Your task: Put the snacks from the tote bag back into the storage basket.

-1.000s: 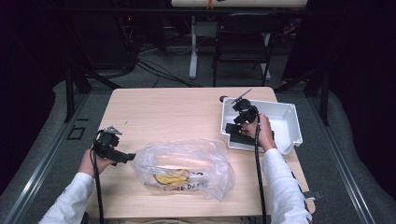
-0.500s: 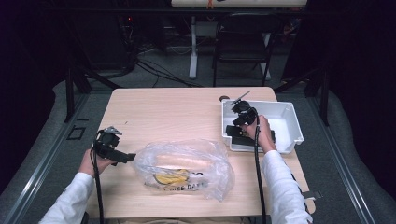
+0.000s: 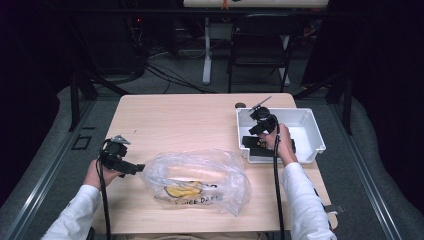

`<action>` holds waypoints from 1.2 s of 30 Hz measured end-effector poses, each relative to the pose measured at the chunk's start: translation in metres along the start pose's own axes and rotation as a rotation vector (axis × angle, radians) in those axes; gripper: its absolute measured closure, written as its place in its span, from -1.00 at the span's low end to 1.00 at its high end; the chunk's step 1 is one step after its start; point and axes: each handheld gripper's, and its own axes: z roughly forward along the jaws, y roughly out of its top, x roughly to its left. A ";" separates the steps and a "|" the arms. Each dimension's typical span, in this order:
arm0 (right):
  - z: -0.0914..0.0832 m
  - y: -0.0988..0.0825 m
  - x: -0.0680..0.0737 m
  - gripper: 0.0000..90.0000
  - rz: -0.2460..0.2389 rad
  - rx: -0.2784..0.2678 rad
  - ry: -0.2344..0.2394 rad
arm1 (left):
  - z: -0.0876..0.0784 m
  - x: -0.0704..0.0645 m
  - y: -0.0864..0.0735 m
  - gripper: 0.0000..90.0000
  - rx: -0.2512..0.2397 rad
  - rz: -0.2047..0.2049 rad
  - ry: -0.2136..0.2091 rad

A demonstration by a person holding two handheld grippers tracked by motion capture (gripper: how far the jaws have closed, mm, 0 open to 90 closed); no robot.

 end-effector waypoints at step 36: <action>-0.120 -0.112 0.046 -0.84 -0.001 -0.143 0.014 | -0.001 -0.005 0.001 -1.00 -0.009 0.011 0.008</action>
